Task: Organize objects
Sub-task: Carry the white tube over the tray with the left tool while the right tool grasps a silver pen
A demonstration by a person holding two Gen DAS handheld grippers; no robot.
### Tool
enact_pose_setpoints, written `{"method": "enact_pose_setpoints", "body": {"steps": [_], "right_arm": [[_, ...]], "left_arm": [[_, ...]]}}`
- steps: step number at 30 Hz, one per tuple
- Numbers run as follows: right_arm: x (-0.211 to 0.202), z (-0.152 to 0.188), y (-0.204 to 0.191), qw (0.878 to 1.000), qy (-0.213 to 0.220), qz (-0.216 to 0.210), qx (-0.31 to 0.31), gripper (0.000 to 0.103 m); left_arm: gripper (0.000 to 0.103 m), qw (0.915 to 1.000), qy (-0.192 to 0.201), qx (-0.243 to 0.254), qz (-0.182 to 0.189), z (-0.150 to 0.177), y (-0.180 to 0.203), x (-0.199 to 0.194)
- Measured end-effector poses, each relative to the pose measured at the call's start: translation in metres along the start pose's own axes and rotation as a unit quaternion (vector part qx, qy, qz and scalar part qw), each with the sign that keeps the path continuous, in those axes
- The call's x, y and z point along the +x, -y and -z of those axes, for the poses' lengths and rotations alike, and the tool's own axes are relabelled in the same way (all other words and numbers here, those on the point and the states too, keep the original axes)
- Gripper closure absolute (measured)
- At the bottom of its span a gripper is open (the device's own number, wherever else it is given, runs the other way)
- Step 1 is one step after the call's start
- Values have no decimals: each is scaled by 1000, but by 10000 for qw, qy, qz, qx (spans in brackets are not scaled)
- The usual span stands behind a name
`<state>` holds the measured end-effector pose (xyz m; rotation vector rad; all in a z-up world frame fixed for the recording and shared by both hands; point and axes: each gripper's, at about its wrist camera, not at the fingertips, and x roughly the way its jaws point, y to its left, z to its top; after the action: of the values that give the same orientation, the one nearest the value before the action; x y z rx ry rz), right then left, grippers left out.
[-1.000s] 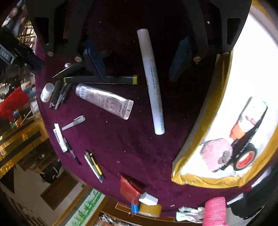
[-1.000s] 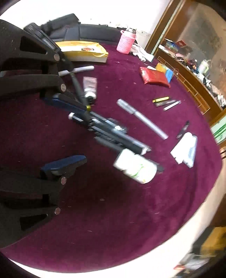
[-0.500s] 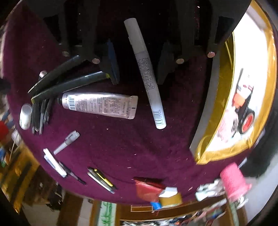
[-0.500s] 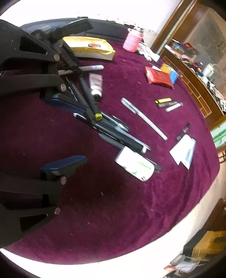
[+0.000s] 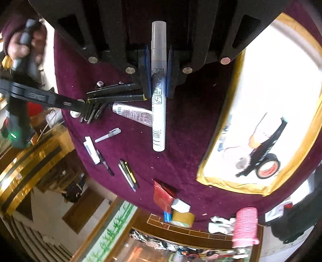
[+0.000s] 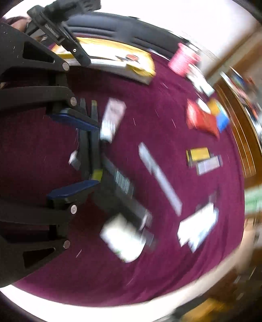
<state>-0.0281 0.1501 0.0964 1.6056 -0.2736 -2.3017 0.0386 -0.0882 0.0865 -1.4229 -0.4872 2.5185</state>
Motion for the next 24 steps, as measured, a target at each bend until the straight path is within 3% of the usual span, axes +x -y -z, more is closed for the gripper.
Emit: {"method": "enact_pose_setpoints", "body": {"steps": [5, 10, 11, 13, 18, 24], "right_arm": [[54, -22, -61, 9903, -390, 265, -1309, 54], [101, -21, -83, 9708, -906, 673, -2115, 54], [106, -19, -85, 9675, -920, 674, -2259, 49], [109, -15, -92, 9611, -885, 856, -2473, 49], [105, -8, -96, 9602, -1005, 894, -2447, 65], [87, -6, -91, 9800, -941, 388, -1708, 89]], "left_arm": [[92, 9997, 141, -215, 40, 8, -18, -29], [92, 9985, 305, -435, -99, 15, -43, -52], [92, 9982, 331, -479, -135, 16, -48, -55], [92, 9975, 357, -576, -178, 17, -60, -60], [92, 9960, 411, -761, -231, 15, -87, -65], [92, 9950, 440, -847, -297, 7, -114, -71]]}}
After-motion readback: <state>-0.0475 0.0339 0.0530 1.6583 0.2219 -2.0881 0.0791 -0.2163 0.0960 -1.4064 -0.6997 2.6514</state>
